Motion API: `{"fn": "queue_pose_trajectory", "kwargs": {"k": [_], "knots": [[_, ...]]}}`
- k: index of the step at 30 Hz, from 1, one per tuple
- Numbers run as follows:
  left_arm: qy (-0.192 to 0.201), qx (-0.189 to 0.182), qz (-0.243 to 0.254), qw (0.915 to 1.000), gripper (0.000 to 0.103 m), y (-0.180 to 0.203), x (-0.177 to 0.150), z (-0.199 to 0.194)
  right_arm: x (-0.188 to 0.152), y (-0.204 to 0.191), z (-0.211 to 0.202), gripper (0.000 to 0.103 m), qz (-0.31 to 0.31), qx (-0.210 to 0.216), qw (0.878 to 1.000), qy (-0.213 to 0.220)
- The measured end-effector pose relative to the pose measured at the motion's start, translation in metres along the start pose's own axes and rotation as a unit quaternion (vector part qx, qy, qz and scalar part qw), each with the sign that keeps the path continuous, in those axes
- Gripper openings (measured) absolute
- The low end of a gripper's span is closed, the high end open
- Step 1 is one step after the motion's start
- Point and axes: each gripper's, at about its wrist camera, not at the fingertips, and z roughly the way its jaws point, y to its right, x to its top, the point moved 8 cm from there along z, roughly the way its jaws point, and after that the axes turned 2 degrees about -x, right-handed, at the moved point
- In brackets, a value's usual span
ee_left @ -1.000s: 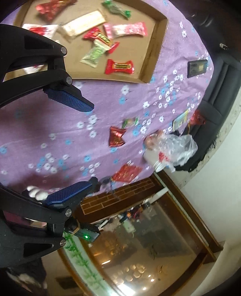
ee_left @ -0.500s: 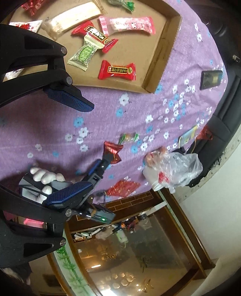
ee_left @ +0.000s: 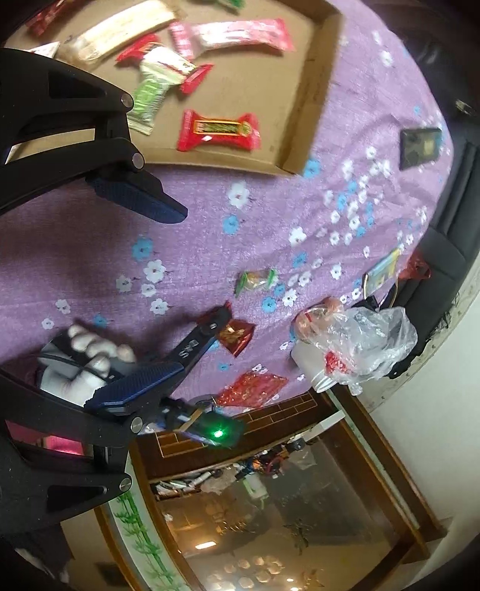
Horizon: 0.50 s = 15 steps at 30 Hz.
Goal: Organize snacks
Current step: 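Grasp the clear zip bag with the left tool while the right tool grasps the red-gold bag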
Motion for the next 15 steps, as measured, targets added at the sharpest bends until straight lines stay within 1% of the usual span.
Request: {"fn": "queue_pose_trajectory", "kwargs": {"k": [3, 6, 9, 11, 15], "knots": [[0.002, 0.022, 0.027, 0.9994, 0.077, 0.011, 0.012, 0.006, -0.005, 0.009, -0.016, 0.038, 0.011, 0.017, 1.000, 0.005], [-0.006, 0.035, 0.042, 0.9985, 0.077, 0.020, 0.021, 0.022, -0.011, 0.012, -0.031, 0.038, 0.010, 0.029, 0.999, 0.014], [-0.026, 0.044, 0.052, 0.9974, 0.077, 0.025, 0.023, 0.047, -0.020, 0.018, -0.045, 0.038, 0.014, 0.042, 0.999, 0.028], [-0.035, 0.057, 0.059, 0.9960, 0.077, 0.024, 0.021, 0.066, -0.024, 0.021, -0.052, 0.038, 0.014, 0.047, 0.998, 0.042], [-0.047, 0.082, 0.058, 0.9939, 0.077, 0.018, 0.021, 0.098, -0.027, 0.019, -0.054, 0.038, 0.013, 0.062, 0.997, 0.045]]}}
